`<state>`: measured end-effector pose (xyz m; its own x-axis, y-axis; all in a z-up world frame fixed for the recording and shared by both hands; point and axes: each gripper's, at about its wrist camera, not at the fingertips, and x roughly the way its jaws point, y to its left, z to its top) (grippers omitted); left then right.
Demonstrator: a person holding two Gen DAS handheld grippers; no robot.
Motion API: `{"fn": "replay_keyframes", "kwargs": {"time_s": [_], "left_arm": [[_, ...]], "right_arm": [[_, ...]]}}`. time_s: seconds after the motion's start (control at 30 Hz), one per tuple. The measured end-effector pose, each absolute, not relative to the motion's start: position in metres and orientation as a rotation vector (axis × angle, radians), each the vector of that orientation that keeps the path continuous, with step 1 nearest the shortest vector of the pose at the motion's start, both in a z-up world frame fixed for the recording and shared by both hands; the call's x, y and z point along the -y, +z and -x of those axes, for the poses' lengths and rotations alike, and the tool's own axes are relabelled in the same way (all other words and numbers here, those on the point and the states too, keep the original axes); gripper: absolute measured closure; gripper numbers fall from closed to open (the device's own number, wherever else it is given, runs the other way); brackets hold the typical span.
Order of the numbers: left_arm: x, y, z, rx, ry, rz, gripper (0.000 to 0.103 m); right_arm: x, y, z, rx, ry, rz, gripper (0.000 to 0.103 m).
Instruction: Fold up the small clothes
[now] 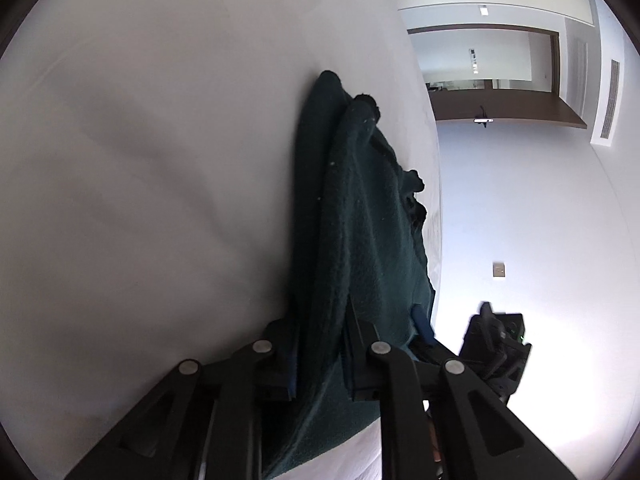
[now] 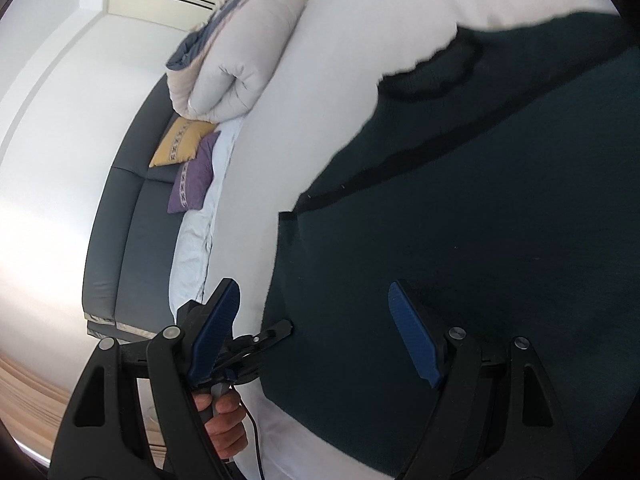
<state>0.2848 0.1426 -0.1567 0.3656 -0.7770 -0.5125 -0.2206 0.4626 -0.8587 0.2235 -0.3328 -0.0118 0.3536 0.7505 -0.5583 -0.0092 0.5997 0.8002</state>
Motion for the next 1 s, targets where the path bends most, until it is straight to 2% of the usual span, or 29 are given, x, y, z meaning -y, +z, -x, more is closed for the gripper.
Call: {"fn": "replay_keyframes", "kwargs": {"time_s": [0.17,0.37,0.57,0.67,0.8,0.9,0.97,1.0], "left_arm": [[-0.136,-0.14,-0.285,-1.157,-0.459,1.047,0.088],[-0.104,-0.085,-0.286,-1.113,-0.484,0.939,0.088],[-0.01,-0.028,-0.295,-1.102,-0.572,0.757,0.088],[0.045,-0.024,-0.301,-1.117,-0.621,0.714,0.088],[0.13,-0.045,-0.297,-1.197,-0.719,0.69,0.086],[0.156,-0.055,-0.288,-1.216,-0.76,0.685,0.074],[0.149,-0.051,-0.281,-1.187,-0.804,0.723,0.057],[0.141,-0.046,-0.279,-1.167,-0.797,0.726,0.053]], "right_arm": [[0.333,-0.042,-0.234,-1.133,0.552,-0.869,0.027],[0.346,-0.042,-0.238,-1.124,0.587,-0.931,0.027],[0.415,-0.029,-0.233,-1.01,0.62,-1.115,0.026],[0.458,-0.027,-0.23,-0.959,0.597,-1.184,0.023],[0.505,-0.025,-0.228,-0.926,0.535,-1.235,0.019],[0.527,-0.038,-0.224,-0.96,0.489,-1.254,0.018],[0.531,-0.045,-0.224,-0.985,0.52,-1.259,0.019],[0.531,-0.045,-0.225,-0.992,0.524,-1.246,0.019]]}}
